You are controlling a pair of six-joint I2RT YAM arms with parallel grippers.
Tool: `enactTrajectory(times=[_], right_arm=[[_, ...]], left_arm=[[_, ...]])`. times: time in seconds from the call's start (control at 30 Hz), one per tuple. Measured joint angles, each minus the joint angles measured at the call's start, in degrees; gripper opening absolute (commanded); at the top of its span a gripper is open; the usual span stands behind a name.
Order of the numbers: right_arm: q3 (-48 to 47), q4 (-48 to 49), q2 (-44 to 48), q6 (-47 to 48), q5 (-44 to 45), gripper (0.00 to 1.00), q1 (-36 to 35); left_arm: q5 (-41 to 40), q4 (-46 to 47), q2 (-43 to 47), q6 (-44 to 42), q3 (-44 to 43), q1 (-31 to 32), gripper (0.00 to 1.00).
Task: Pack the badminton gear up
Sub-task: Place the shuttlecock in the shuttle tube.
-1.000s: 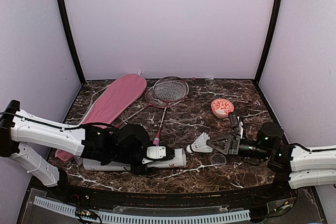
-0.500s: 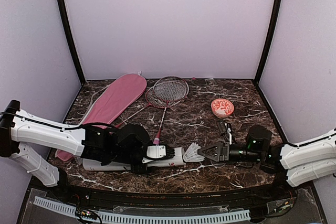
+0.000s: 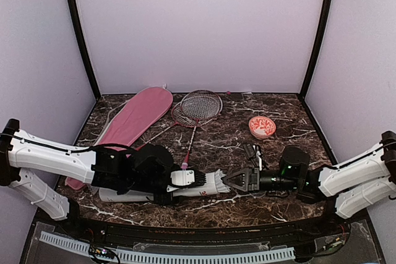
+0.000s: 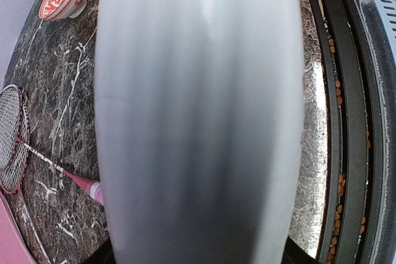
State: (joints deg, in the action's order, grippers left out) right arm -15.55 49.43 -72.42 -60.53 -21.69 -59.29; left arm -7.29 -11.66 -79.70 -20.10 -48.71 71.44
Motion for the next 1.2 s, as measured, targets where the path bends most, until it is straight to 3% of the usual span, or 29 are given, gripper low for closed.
enactTrajectory(times=[0.7, 1.2], right_arm=[[-7.26, -12.48, 0.02, 5.62, -0.83, 0.00, -1.22], [-10.58, -13.44, -4.46, 7.08, -1.22, 0.00, -3.69]], left_arm=[[0.48, 0.04, 0.00, 0.02, 0.00, 0.09, 0.63], [0.87, 0.04, 0.04, 0.02, 0.00, 0.09, 0.63]])
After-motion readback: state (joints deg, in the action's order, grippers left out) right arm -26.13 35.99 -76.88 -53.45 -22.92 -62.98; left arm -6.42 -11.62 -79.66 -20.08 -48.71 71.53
